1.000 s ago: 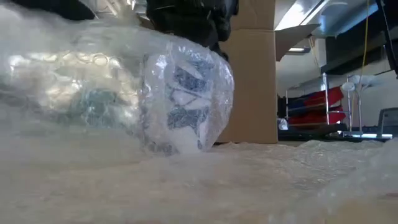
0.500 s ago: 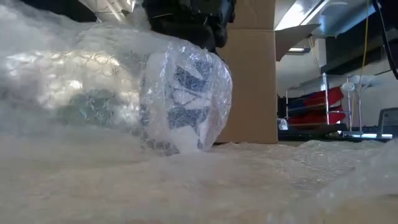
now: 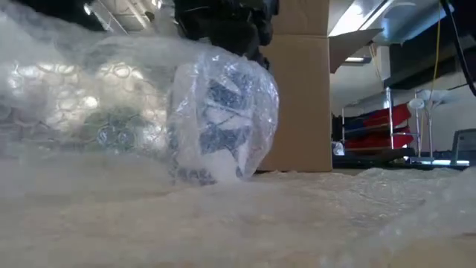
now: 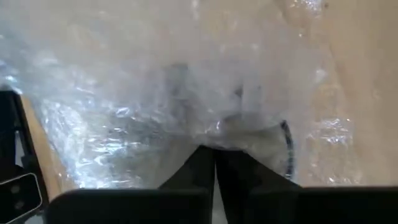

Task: Wrap mug
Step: Wrap the blue mug in bubble wrap

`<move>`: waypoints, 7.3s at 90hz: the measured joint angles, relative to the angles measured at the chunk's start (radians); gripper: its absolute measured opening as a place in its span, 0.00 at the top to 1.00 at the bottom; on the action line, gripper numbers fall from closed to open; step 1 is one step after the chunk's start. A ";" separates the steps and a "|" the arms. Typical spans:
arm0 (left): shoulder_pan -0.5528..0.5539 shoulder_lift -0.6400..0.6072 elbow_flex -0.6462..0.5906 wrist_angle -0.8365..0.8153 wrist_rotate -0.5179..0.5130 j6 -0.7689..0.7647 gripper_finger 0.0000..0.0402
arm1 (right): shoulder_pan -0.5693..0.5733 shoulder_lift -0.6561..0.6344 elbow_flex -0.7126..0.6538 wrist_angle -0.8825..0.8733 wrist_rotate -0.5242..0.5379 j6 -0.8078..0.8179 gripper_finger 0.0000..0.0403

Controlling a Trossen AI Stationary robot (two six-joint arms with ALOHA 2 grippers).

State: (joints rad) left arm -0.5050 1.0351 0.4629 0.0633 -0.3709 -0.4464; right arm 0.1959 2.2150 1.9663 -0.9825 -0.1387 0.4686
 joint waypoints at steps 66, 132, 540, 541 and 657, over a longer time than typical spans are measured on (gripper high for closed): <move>0.124 0.406 0.001 0.325 0.239 -0.025 1.00 | 0.000 -0.003 0.002 0.012 -0.011 -0.014 1.00; 0.160 0.643 0.150 0.425 0.298 0.034 1.00 | 0.040 -0.006 -0.013 -0.053 -0.012 -0.022 1.00; -0.201 0.078 0.224 -0.481 -0.009 -0.186 1.00 | 0.059 0.069 0.183 -0.193 0.156 0.303 0.53; -0.204 0.082 0.224 -0.481 -0.009 -0.191 1.00 | 0.059 0.069 0.183 -0.194 0.158 0.302 0.53; -0.527 0.734 0.402 0.080 -0.041 -0.564 0.97 | 0.053 0.065 0.161 -0.142 0.225 0.337 0.53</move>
State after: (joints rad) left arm -1.0316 1.7696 0.8652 0.1429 -0.4115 -1.0100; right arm 0.2485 2.2799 2.1273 -1.1248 0.0864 0.8055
